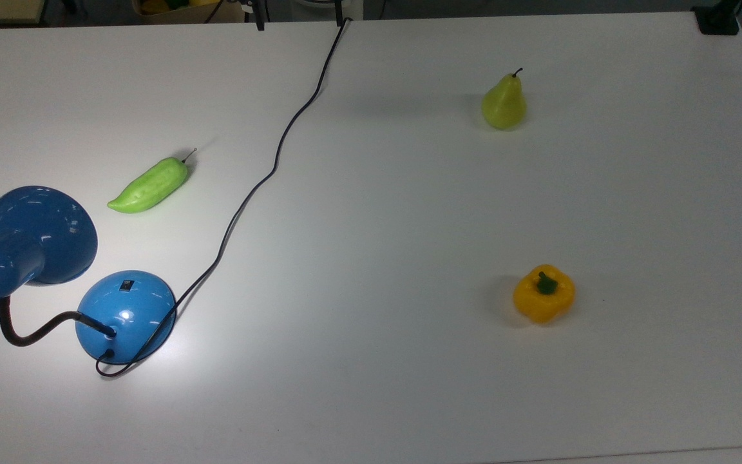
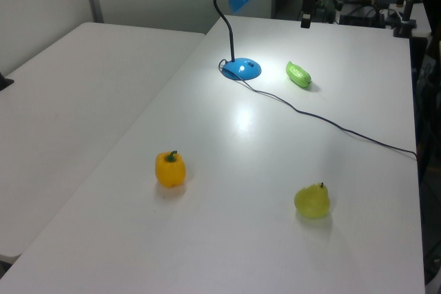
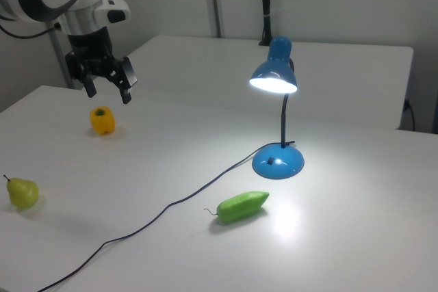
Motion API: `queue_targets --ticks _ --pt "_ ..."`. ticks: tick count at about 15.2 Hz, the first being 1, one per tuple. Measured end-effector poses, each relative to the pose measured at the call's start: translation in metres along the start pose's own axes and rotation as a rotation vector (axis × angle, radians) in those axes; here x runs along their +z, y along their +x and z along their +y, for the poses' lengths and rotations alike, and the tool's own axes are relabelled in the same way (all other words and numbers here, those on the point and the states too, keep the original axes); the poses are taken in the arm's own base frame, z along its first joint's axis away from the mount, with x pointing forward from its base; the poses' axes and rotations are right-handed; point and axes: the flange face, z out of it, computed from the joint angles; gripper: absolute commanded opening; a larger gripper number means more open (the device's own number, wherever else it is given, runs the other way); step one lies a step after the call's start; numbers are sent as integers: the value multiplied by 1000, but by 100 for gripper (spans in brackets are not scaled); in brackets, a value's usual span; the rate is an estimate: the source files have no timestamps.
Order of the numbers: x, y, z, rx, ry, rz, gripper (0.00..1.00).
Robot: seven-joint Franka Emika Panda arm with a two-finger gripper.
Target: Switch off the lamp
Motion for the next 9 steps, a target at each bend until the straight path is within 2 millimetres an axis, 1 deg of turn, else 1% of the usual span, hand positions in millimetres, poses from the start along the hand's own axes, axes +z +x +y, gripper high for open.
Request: queue_targets --ticks 1,2,3,5,6,7,8,9 --pt "0 0 1 1 0 0 75" --pt "0 0 3 3 0 0 53" --pt "0 0 3 4 0 0 39" --pt "0 0 5 7 0 0 18" --pt "0 0 6 9 0 0 11" --pt "0 0 6 9 0 -1 8" --pt "1 0 6 9 0 -2 0" --pt "2 0 6 9 0 -4 0"
